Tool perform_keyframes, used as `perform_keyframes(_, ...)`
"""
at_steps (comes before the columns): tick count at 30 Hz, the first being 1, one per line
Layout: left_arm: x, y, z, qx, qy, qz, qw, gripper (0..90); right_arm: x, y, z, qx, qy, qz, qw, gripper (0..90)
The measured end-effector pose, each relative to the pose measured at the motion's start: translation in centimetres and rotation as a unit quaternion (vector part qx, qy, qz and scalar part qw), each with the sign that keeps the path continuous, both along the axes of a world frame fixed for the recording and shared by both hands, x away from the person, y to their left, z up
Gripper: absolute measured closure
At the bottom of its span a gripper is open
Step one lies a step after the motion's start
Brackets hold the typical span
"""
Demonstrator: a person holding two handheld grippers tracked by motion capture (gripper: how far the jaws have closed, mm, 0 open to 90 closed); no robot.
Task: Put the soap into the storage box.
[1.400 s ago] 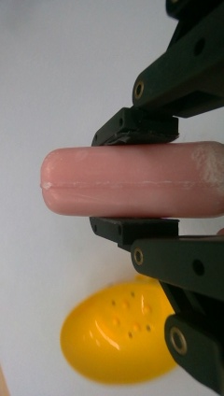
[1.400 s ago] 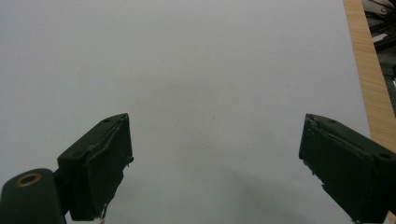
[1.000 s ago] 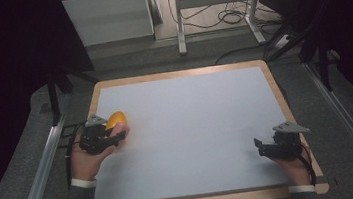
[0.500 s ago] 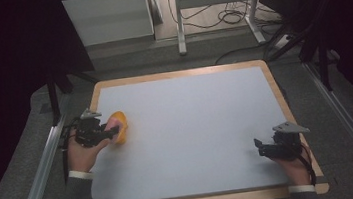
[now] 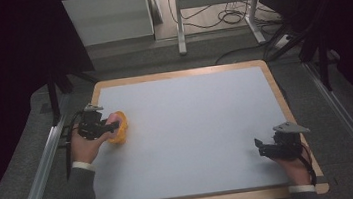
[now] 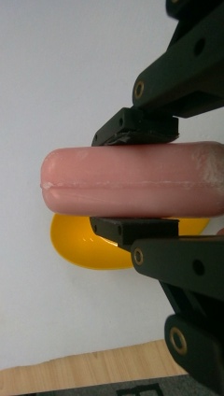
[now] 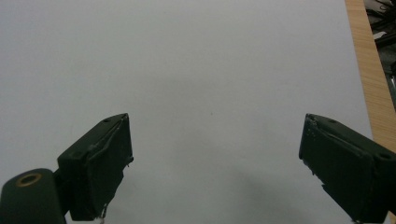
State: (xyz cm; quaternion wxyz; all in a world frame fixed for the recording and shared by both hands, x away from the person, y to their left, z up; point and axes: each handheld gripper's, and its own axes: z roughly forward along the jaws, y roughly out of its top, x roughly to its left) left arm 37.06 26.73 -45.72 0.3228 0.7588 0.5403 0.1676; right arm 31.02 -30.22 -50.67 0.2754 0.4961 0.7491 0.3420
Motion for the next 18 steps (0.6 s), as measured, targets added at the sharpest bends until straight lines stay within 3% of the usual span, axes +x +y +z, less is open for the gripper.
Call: perform_keyframes(18,1.7,-0.2,-1.7,0.015,0.029,0.014,0.9994,60.3,0.0,0.1,-0.1,-0.005,0.001,-0.001,1.0000,9.2)
